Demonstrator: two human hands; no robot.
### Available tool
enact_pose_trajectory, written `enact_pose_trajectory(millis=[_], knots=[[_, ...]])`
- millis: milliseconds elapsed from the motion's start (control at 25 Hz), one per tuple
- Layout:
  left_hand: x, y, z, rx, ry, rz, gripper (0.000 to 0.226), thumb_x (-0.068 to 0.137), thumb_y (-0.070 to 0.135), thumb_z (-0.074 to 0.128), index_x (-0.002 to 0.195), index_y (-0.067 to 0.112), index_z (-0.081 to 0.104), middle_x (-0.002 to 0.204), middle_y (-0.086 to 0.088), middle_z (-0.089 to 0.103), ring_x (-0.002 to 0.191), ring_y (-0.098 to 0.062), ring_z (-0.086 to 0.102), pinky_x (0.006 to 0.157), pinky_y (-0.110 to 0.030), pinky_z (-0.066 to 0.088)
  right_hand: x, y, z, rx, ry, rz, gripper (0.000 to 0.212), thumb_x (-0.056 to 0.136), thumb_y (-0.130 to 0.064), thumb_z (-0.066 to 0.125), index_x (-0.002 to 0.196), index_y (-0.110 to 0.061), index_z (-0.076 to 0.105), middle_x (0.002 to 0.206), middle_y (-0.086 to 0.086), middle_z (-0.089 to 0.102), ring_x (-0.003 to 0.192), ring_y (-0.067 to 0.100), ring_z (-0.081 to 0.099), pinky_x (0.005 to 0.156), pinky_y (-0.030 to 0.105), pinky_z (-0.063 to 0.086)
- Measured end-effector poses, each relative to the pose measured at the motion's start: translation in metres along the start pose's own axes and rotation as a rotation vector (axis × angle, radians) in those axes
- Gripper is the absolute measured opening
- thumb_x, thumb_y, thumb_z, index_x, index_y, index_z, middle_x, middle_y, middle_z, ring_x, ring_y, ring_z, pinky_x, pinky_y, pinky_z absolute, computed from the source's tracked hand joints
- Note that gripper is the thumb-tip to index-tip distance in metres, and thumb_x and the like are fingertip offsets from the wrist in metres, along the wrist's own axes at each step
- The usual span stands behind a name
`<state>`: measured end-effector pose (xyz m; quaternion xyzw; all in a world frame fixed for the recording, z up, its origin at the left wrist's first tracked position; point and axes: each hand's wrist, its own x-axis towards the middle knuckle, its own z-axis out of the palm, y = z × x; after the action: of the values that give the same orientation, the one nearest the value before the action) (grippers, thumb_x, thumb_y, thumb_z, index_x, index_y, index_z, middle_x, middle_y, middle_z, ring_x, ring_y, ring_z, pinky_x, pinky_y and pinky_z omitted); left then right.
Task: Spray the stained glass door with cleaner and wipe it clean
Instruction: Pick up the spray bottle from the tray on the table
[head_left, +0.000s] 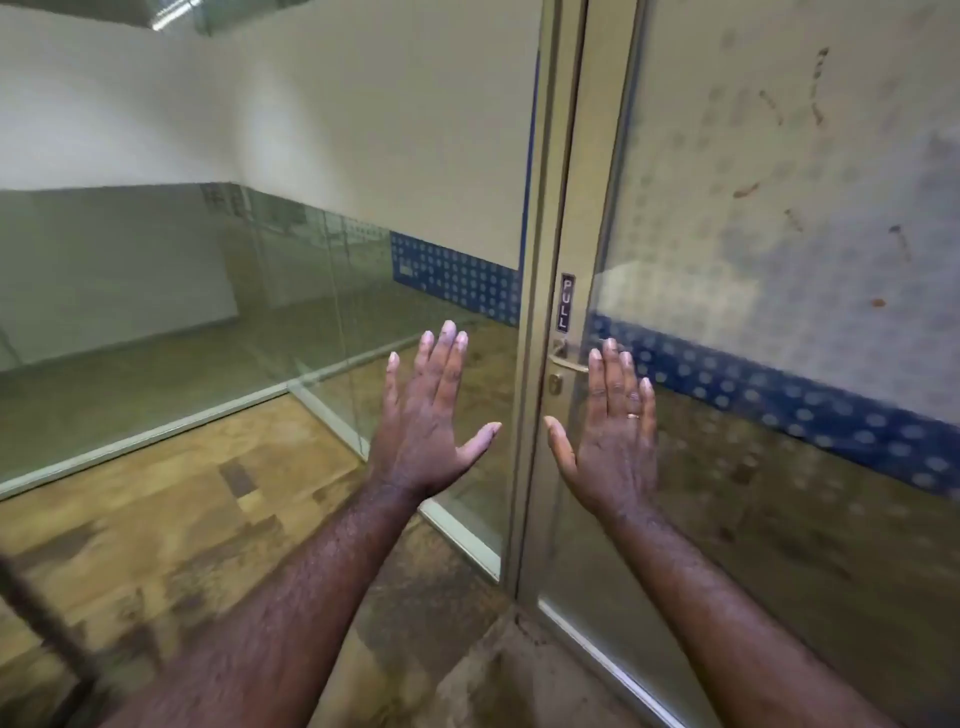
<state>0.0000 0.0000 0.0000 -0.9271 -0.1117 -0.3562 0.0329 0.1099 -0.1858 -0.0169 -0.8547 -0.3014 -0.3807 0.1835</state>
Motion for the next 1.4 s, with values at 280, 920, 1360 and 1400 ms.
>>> enact_pose_trajectory(millis=[280,920,1360,1400], knots=[[-0.09,-0.096,-0.028,0.222,-0.086,-0.248,0.098,0.084,0.069,0.043,0.157,0.012,0.008,0.166,-0.004,0.009,0.154,-0.023,0.01,0.121,-0.057,0.018,-0.023,-0.113,0.055,0.238,-0.155,-0.151,0.091,0.088,-0.045,0.058,0.152,-0.007,0.007,0.162,0.011,0.007,0.149,0.026,0.004,0.118,0.051,0.013],[-0.304,-0.277,-0.127,0.384,-0.188,-0.675,0.095,0.085,0.07,0.041,0.157,0.017,0.008,0.166,0.0,0.001,0.153,-0.021,0.005,0.123,-0.052,0.006,-0.109,-0.409,0.084,0.535,-0.406,-0.542,0.093,0.085,-0.044,0.059,0.152,-0.006,0.006,0.162,0.013,0.005,0.148,0.028,0.004,0.117,0.053,0.016],[-0.431,-0.337,-0.157,0.449,-0.284,-0.98,0.096,0.086,0.075,0.037,0.158,0.021,0.003,0.168,0.003,0.0,0.154,-0.017,-0.001,0.123,-0.05,0.001,-0.163,-0.556,0.097,0.712,-0.559,-0.792,0.083,0.092,-0.051,0.046,0.152,-0.012,0.004,0.161,0.012,0.009,0.148,0.031,0.008,0.118,0.053,0.013],[-0.439,-0.341,-0.157,0.454,-0.299,-1.014,0.096,0.086,0.076,0.035,0.158,0.021,0.004,0.168,0.002,0.001,0.154,-0.018,0.0,0.123,-0.05,0.002,-0.168,-0.567,0.102,0.744,-0.578,-0.802,0.083,0.092,-0.051,0.048,0.152,-0.013,0.004,0.161,0.011,0.009,0.148,0.031,0.01,0.118,0.052,0.014]])
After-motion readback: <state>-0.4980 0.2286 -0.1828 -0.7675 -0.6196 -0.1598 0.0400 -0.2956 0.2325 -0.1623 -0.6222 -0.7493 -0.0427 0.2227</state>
